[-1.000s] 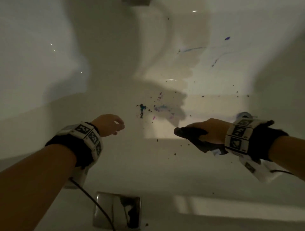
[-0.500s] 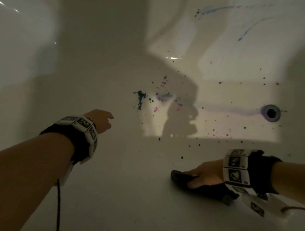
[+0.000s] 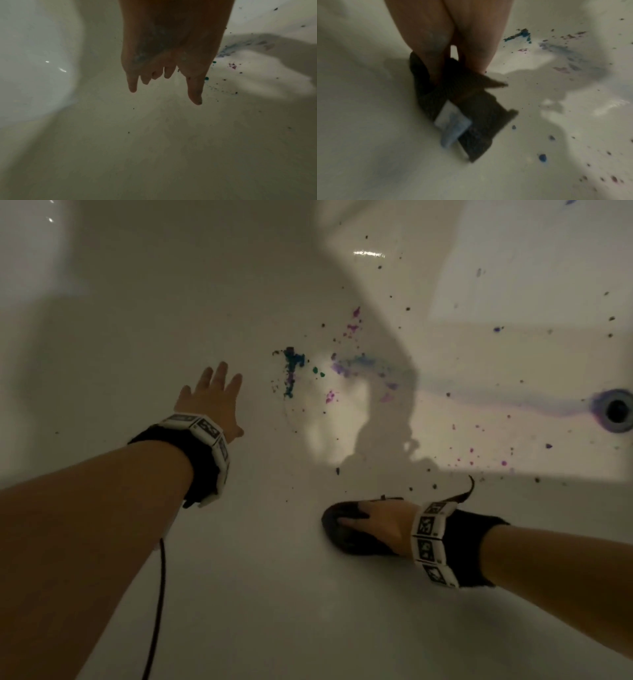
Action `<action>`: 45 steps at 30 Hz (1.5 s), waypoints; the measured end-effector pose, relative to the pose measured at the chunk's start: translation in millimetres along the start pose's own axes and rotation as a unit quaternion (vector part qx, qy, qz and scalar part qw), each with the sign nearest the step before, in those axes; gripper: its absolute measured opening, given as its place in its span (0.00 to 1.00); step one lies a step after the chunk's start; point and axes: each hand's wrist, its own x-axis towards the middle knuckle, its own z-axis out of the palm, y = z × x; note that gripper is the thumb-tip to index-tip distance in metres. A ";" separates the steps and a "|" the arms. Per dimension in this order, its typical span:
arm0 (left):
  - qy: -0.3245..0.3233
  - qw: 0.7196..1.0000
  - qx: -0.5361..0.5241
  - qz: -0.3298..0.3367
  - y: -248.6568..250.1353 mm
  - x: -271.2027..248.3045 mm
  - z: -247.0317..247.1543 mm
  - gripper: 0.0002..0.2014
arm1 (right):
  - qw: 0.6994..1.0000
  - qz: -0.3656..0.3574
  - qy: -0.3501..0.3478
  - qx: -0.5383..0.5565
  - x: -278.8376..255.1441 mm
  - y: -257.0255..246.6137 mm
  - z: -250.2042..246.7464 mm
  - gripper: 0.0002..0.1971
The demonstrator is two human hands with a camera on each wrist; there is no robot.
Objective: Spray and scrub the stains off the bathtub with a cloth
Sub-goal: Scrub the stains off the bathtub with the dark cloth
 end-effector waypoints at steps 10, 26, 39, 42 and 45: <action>-0.042 0.997 0.060 0.008 -0.2 28.5 16.5 0.57 | 0.952 0.065 0.289 0.075 50.7 39.8 -39.0 0.27; -0.060 0.996 0.050 0.043 -7.5 28.7 3.0 0.40 | 0.982 -0.048 0.183 -0.019 74.4 -40.1 -57.0 0.31; 0.004 1.000 0.021 0.001 -29.8 45.3 12.6 0.65 | 0.972 -0.157 0.156 -0.083 80.1 -87.5 -70.9 0.31; 0.005 1.000 0.004 0.004 -29.6 48.2 14.5 0.66 | 0.973 -0.134 0.161 -0.098 93.4 -90.6 -80.7 0.32; 0.008 1.000 -0.021 0.003 -29.6 47.3 15.3 0.65 | 0.964 -0.077 0.251 -0.033 92.9 -74.9 -97.0 0.33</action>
